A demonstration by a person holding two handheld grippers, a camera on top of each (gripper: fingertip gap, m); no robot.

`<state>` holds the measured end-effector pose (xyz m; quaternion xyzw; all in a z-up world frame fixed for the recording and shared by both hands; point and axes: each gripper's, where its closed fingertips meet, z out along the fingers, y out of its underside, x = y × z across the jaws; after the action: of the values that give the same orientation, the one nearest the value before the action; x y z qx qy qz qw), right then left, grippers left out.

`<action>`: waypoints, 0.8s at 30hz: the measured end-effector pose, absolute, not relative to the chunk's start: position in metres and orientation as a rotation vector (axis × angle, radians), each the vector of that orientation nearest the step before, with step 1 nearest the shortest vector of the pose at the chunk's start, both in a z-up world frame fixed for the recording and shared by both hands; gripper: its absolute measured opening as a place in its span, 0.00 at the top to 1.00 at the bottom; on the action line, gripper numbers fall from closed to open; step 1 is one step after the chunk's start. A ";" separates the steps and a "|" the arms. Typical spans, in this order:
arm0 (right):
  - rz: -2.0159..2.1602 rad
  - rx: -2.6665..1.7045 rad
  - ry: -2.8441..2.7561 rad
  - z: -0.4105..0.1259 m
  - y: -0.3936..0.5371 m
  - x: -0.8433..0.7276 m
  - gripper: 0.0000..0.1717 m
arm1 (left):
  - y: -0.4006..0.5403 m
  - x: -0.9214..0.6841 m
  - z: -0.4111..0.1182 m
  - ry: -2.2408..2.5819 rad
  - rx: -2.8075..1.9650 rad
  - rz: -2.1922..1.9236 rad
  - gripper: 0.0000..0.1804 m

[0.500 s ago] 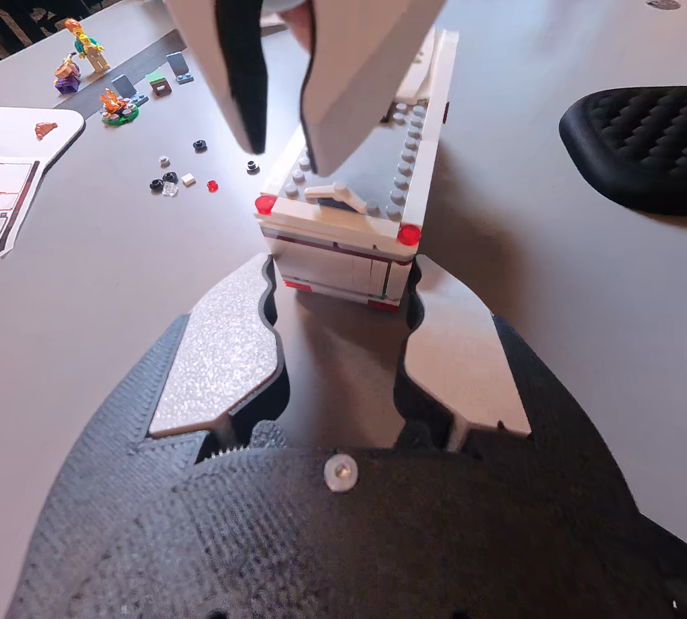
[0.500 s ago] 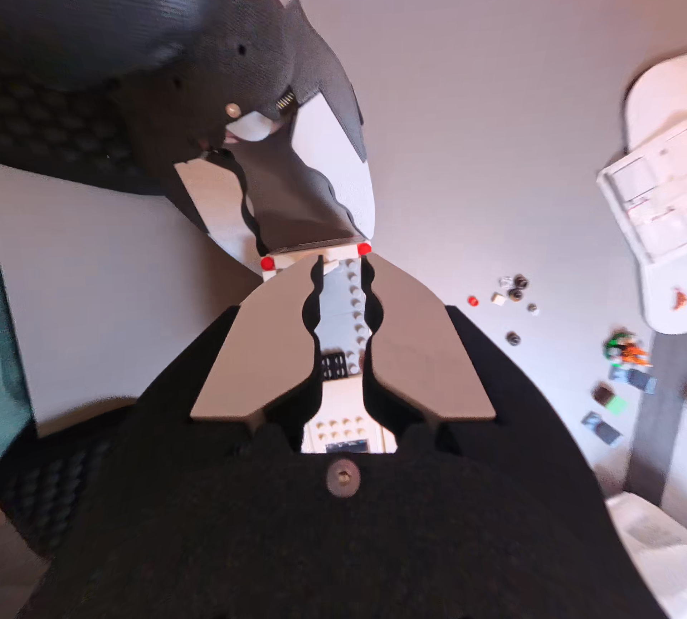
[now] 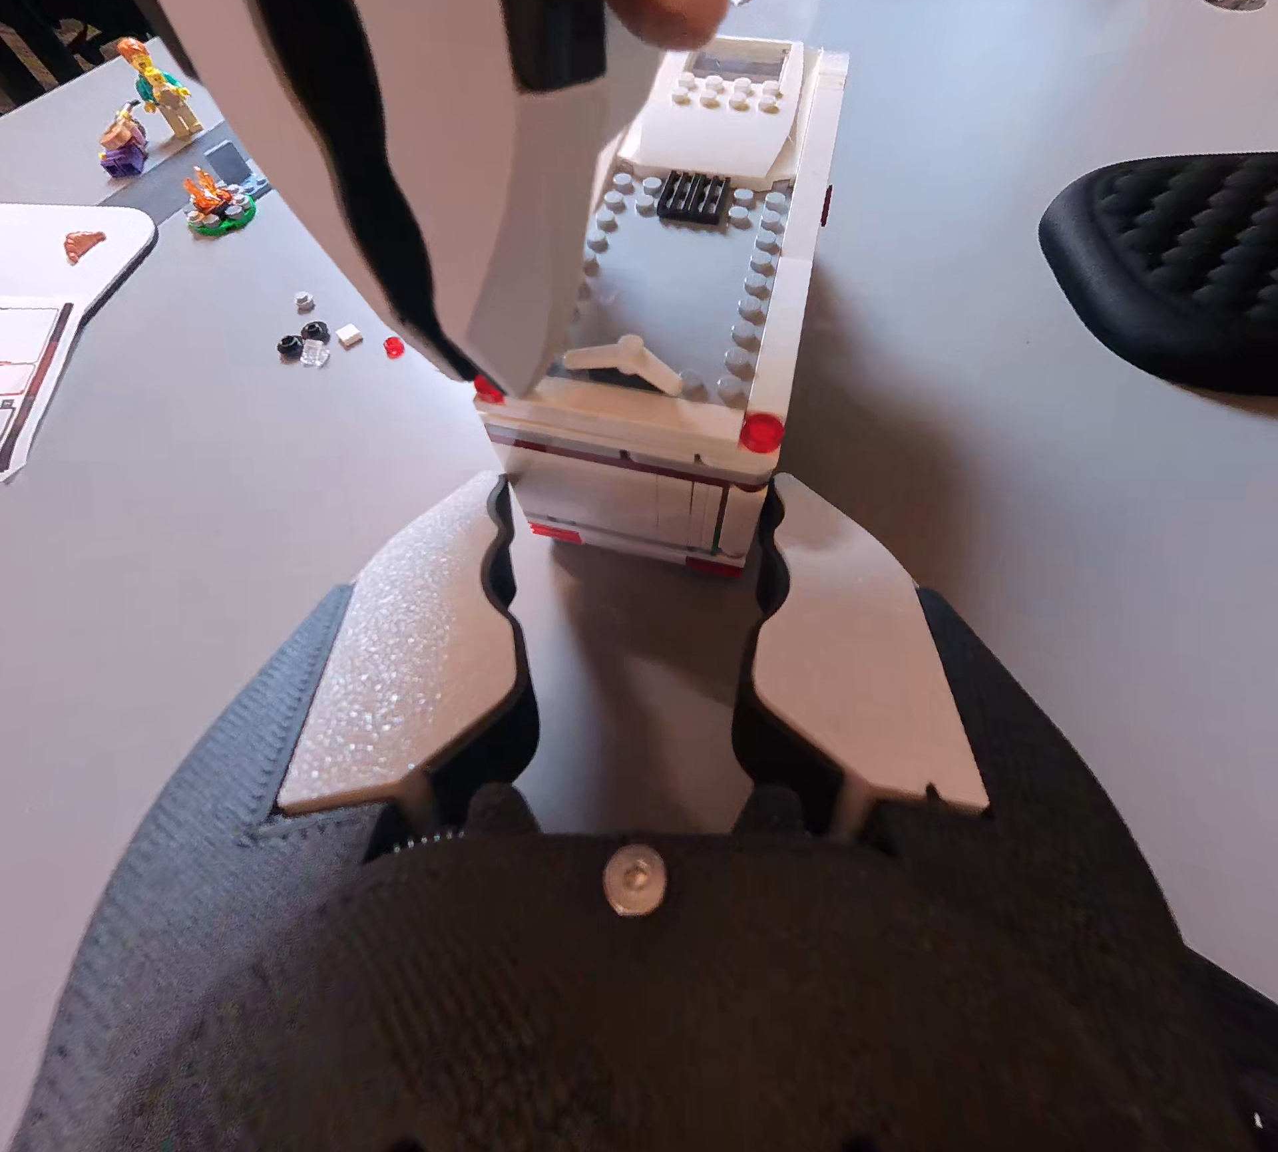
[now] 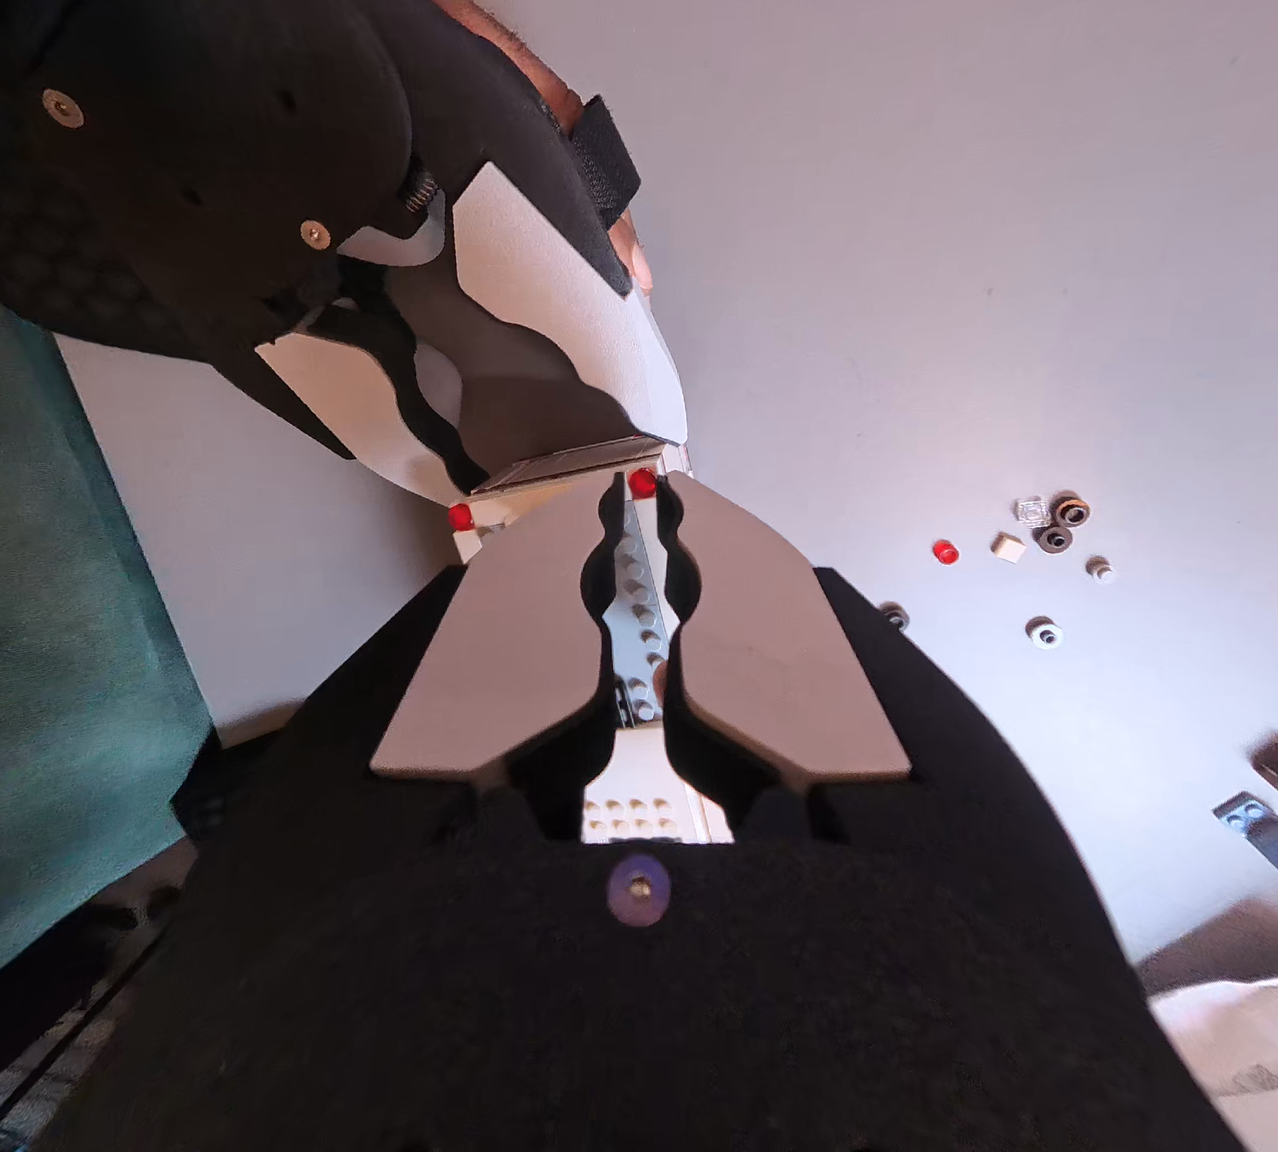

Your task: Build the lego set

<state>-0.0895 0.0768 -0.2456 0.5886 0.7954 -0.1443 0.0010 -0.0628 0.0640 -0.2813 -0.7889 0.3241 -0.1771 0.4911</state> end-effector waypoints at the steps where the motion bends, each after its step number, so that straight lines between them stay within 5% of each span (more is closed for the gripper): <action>1: -0.451 1.855 2.482 -0.246 0.077 -0.090 0.96 | 0.064 -0.063 -0.281 0.787 -1.915 -0.428 0.62; 12: -0.402 1.845 2.561 -0.246 0.078 -0.092 0.98 | 0.064 -0.062 -0.281 0.789 -1.915 -0.431 0.61; 16: -0.456 1.864 2.562 -0.246 0.077 -0.092 0.98 | 0.058 -0.062 -0.271 0.811 -1.879 -0.521 0.54; 24: -0.590 1.890 2.591 -0.246 0.070 -0.091 0.98 | 0.062 -0.065 -0.238 0.608 -1.763 -0.788 0.61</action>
<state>-0.0912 0.0703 -0.2456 0.5785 0.7931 -0.1807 -0.0598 -0.0651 0.0620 -0.2377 -0.7384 0.2547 -0.3301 0.5300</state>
